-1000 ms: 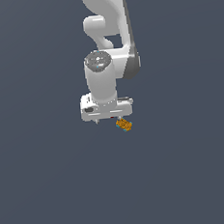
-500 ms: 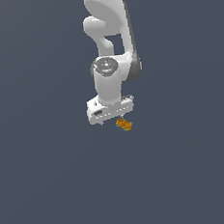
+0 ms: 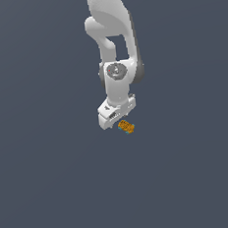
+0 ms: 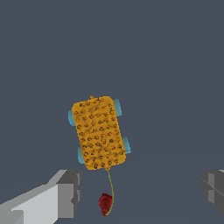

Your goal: Pick up the object and move it to a goal position.

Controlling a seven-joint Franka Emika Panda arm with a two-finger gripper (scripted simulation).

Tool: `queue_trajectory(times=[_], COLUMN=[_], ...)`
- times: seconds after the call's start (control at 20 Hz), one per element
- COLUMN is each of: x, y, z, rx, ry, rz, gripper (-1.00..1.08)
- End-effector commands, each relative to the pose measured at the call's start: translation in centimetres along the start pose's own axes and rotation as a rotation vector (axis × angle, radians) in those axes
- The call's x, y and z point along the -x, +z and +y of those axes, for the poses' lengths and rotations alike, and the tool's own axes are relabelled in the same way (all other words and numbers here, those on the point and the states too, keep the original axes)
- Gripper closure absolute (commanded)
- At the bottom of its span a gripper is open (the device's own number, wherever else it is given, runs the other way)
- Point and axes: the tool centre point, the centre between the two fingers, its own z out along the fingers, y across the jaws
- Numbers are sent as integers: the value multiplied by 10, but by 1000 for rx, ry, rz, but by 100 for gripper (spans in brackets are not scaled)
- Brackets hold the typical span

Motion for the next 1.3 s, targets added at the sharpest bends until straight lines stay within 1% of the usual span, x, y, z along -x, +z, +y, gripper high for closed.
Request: queue_trajectory(times=[0.0,0.25,0.5,0.9,1.25], x=[2,5,7,7,8], y=[7,15,20,25,54], z=[-8,-21,-27,-28,-29], rx=[1,2,2,2,2], ry=[-71,-170,-222,-225,-229], rz=[4,10,14,14,14], gripper=[-92,-92,-92,-92,-92])
